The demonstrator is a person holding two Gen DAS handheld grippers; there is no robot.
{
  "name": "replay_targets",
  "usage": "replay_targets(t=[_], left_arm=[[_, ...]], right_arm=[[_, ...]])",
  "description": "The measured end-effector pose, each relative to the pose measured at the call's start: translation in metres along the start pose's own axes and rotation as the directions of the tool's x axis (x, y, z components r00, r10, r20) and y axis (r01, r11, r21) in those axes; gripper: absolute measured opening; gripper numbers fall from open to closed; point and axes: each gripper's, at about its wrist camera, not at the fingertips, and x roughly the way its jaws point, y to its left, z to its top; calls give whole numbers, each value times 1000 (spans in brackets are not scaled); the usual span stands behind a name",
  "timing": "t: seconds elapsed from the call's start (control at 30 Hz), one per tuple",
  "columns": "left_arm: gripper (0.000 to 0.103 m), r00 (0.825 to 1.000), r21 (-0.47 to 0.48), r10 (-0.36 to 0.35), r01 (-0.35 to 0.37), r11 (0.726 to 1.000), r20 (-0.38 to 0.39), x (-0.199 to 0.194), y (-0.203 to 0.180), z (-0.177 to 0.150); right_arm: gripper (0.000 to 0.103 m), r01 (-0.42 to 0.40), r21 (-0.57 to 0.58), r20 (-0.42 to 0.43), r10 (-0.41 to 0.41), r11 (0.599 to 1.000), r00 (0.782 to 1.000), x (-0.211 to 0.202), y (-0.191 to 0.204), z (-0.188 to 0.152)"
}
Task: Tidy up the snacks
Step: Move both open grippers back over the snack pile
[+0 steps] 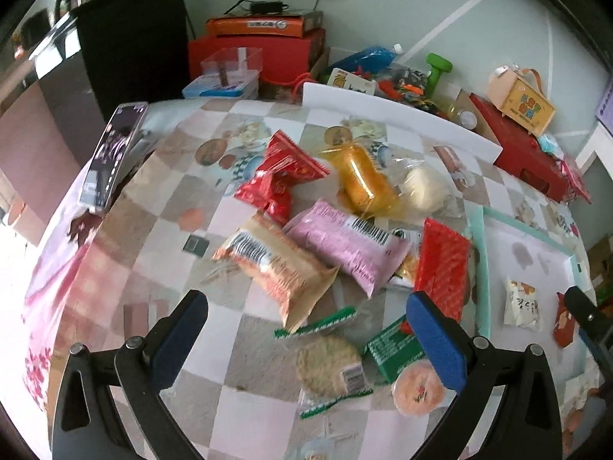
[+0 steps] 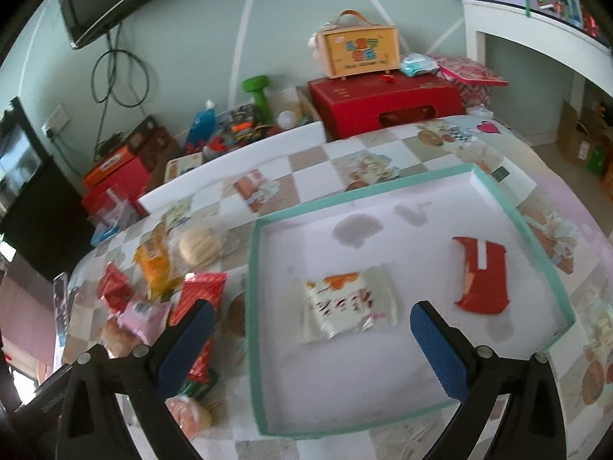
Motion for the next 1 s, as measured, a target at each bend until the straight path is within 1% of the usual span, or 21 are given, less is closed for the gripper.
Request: replay_targets(t=[0.2, 0.37, 0.5, 0.63, 0.73, 0.83, 0.9, 1.0], left_arm=[[103, 1000, -33, 5, -5, 999, -15, -2, 14, -14], [103, 999, -58, 7, -10, 998, -49, 4, 23, -25], [103, 998, -76, 7, -12, 997, -68, 7, 28, -31], [103, 997, -73, 7, -12, 997, -81, 11, 30, -33], [103, 994, -88, 2, -11, 996, -111, 20, 33, -34], [103, 988, -122, -36, 18, 992, -149, 29, 39, -35], [103, 986, -134, -56, 34, 990, -159, 32, 41, -35], [103, 983, -127, -57, 35, 991, -176, 37, 39, -34]], right_arm=[[103, -69, -62, -38, 67, 996, 997, -2, 26, -20], [103, -100, -138, -70, 91, 985, 993, -3, 52, -39], [103, -141, -172, -126, 121, 975, 985, 0, 66, -56], [103, -155, -225, -188, 113, 962, 976, 8, 81, -72], [103, -155, -255, -202, 104, 954, 974, 11, 89, -78], [103, -160, -277, -222, 99, 947, 970, 16, 94, -82], [103, -160, -294, -230, 92, 942, 969, 18, 97, -85], [98, -167, -319, -243, 90, 933, 966, 20, 104, -88]])
